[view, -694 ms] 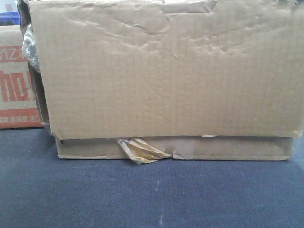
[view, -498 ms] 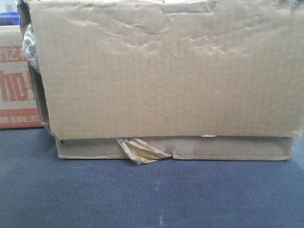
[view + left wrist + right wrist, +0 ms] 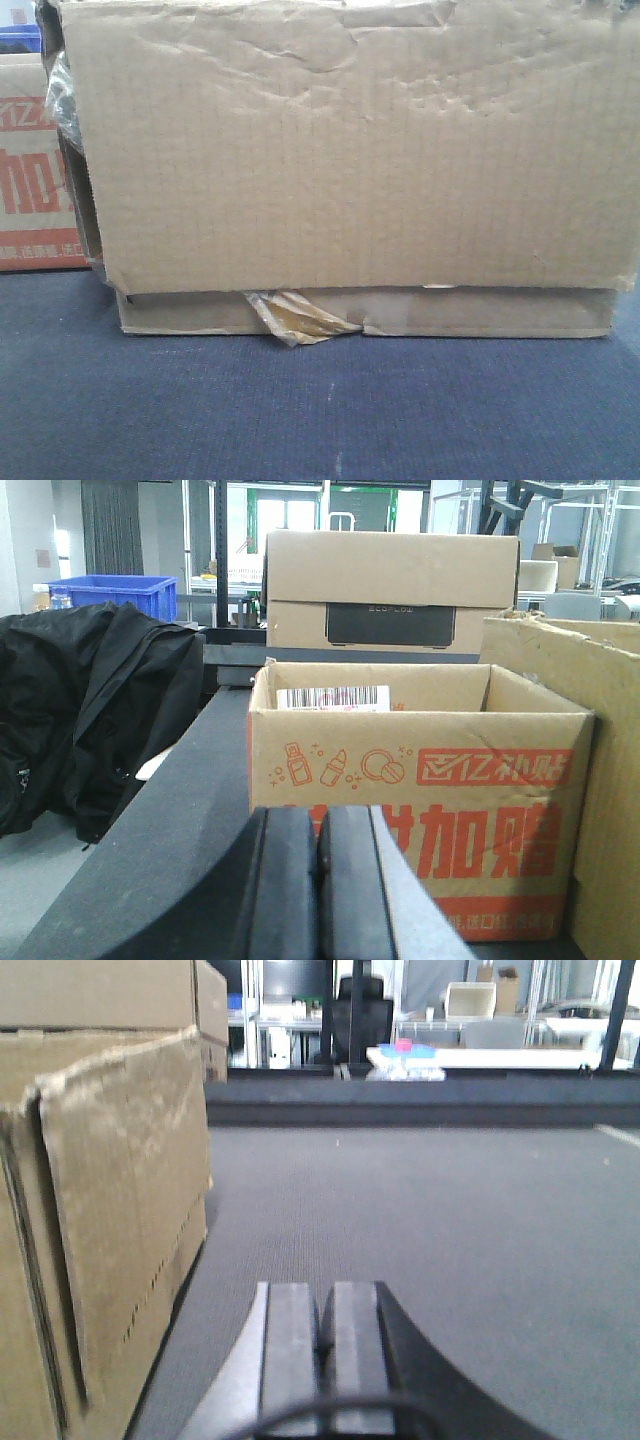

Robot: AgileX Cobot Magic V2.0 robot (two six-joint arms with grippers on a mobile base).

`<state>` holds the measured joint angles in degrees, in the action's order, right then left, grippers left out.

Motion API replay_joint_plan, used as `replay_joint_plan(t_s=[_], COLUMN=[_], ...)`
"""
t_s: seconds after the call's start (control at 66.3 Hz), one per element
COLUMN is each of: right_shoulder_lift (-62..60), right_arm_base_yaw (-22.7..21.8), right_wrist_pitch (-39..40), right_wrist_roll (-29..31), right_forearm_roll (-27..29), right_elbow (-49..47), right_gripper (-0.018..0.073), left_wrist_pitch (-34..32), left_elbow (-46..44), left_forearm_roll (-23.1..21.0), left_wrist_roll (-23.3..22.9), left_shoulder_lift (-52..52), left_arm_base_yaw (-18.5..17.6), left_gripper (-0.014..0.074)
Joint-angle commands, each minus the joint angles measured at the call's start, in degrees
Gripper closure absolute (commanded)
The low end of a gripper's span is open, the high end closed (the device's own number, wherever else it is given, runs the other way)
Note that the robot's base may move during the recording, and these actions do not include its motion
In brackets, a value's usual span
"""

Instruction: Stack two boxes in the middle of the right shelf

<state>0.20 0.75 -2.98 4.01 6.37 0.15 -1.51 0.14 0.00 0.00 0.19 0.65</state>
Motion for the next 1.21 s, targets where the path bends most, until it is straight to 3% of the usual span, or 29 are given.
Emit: replay_joint_plan(t_s=[0.0,0.09,0.196,0.287,0.422,0.558,0.648,0.724,0.89,1.056,1.131,1.191], right_shoulder_lift=[-0.20,-0.20,-0.20,-0.20,-0.20,4.13,10.29,15.11,24.38,29.54,29.96,30.04], right_arm_base_yaw=[-0.26,-0.26,-0.26,-0.26,-0.26,-0.26,-0.26,-0.26,-0.26,-0.26,-0.07,0.31], right_wrist_pitch=[3.29,4.23,7.90,6.90,1.18,-7.51,-13.31,-16.55,-17.52,-16.48,-15.06,-14.54], right_wrist_roll=[0.15,0.15,0.15,0.15,0.15,0.15,0.15,0.15,0.15,0.15,0.15,0.15], right_forearm_roll=[0.04,0.04,0.04,0.04,0.04,-1.93,-3.34,-3.34,-3.34,-3.34,-3.34,-3.44], right_elbow=[-0.15,-0.15,-0.15,-3.86,-15.10,-27.44,-34.33,-38.09,-40.94,-40.94,-40.94,-40.94], right_gripper=[0.0727,0.0727,0.0727,0.0724,0.0713,0.0713,0.0690,0.0622,0.0323,0.0046,-0.0010,0.0001], left_wrist_pitch=[-1.36,-2.75,-8.56,-7.91,-1.69,10.73,16.87,20.62,28.05,30.52,32.25,36.19], left_elbow=[-0.14,-0.14,-0.14,-3.40,-13.48,-26.24,-33.80,-38.46,-44.78,-45.42,-45.98,-47.75], left_forearm_roll=[-2.20,-5.32,-5.33,-5.33,-3.03,0.71,0.64,0.64,0.88,1.16,1.35,1.35], left_wrist_roll=[0.00,0.00,0.00,0.00,0.00,0.00,0.00,0.00,0.00,0.00,0.00,0.00], left_shoulder_lift=[-0.19,-0.19,-0.19,-0.19,0.06,5.96,11.01,15.15,24.20,30.08,32.81,35.99], left_arm_base_yaw=[0.33,0.33,0.33,0.33,0.33,0.33,0.33,0.33,0.33,-0.92,-2.13,-2.37], left_gripper=[0.0708,0.0708,0.0708,0.0708,0.0708,0.0708,0.0660,0.0567,0.0279,0.0106,0.0059,0.0047])
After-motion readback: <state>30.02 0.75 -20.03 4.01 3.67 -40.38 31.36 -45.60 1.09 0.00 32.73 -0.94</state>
